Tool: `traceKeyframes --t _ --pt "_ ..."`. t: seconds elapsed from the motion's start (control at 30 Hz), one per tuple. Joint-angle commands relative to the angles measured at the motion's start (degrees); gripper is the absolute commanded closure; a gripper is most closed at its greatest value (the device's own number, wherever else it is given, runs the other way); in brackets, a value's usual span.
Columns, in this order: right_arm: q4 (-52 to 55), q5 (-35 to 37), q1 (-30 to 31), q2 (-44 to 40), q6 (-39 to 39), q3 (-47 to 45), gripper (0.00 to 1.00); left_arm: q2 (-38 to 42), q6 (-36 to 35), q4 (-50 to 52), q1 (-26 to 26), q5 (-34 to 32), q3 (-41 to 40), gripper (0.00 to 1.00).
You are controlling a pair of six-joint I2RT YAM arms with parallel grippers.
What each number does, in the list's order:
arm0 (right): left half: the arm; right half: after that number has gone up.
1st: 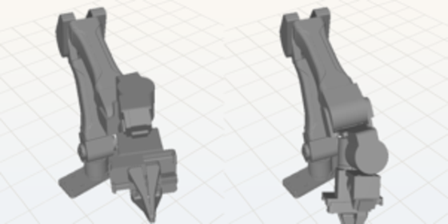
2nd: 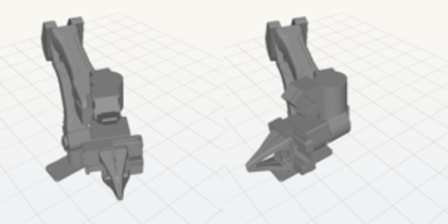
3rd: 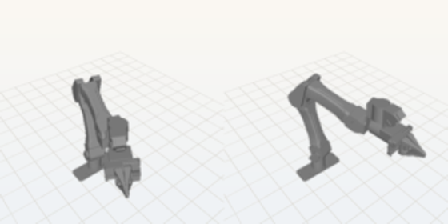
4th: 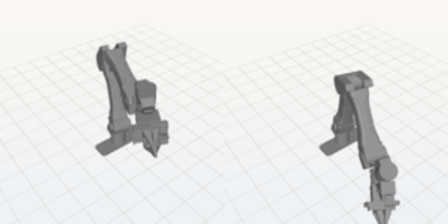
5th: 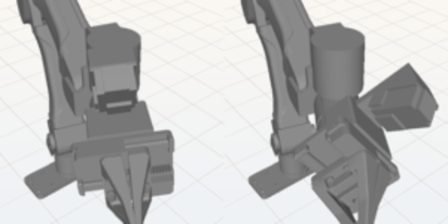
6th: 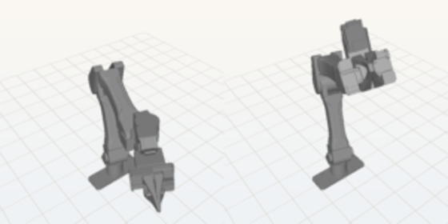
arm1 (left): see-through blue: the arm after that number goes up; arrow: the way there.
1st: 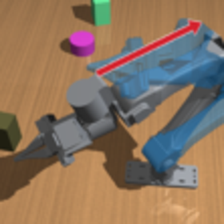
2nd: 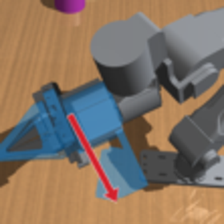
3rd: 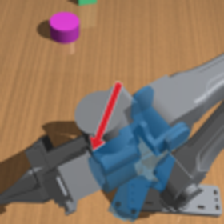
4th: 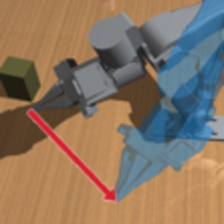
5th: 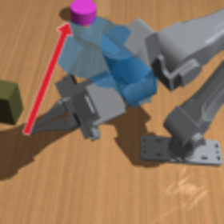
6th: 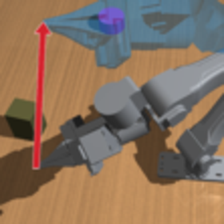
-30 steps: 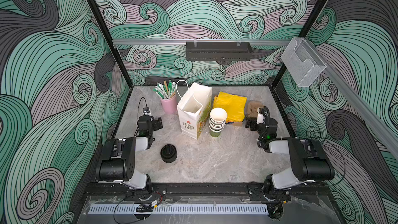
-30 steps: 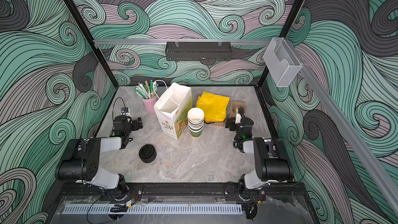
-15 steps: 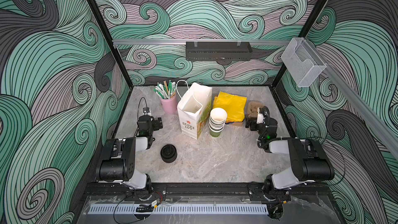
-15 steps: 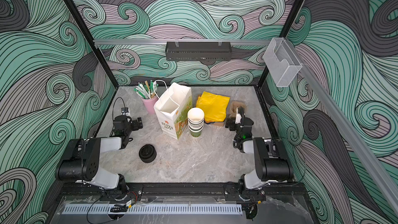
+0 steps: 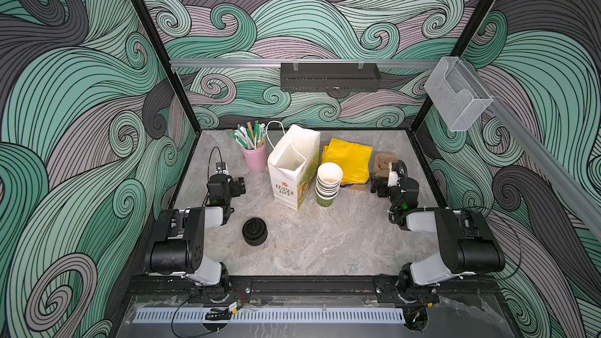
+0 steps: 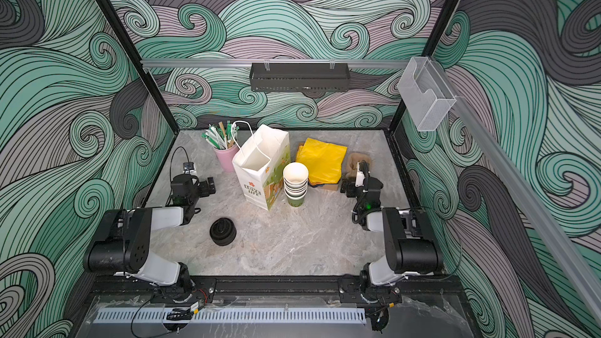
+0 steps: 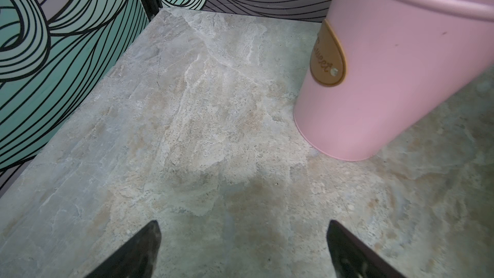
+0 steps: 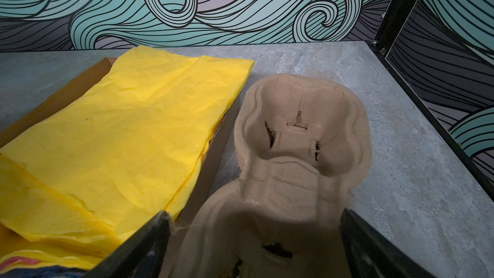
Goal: Pack a coffee takeout order
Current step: Pick up the coffee cup.
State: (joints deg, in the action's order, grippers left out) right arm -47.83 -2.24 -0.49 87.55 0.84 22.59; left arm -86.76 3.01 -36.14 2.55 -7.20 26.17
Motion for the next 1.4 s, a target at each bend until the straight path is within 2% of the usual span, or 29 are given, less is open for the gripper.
traceKeyframes --t 0.0,0.13,0.43,0.53,0.7,0.8,0.9,1.07,1.37 --pt "7.29 3.16 -0.04 -4.64 -0.84 2.87 0.02 4.68 -0.95 2.0 -0.26 -1.85 1.69 0.01" --pt "27.14 5.59 0.09 -13.81 -2.54 10.17 0.03 14.21 4.51 21.84 -0.34 -7.2 8.0 0.01" --pt "51.45 5.29 0.23 -29.28 -18.01 14.38 0.07 28.51 20.22 36.35 -0.28 -9.56 9.63 0.01" --pt "57.62 1.63 0.24 -34.0 -22.37 14.5 0.09 33.1 21.75 39.51 -0.26 -3.31 9.75 0.01" --pt "71.67 -2.86 0.69 -39.1 -24.34 18.81 0.12 39.86 23.95 41.67 -0.3 12.73 9.39 0.01" --pt "78.41 -4.66 2.31 -39.92 -23.86 22.44 0.13 42.18 26.95 45.29 -0.54 18.44 9.92 0.02" --pt "83.52 -5.46 5.15 -39.54 -23.26 26.11 0.15 43.72 28.29 48.64 -1.67 21.23 10.39 0.02" --pt "92.45 -4.39 12.29 -34.83 -21.14 34.24 0.15 47.0 29.63 50.45 -4.3 21.35 9.34 0.03" --pt "106.1 -1.26 24.75 -25.78 -18.07 48.26 0.15 52.71 31.22 48.93 -4.4 21.32 6.32 0.03"
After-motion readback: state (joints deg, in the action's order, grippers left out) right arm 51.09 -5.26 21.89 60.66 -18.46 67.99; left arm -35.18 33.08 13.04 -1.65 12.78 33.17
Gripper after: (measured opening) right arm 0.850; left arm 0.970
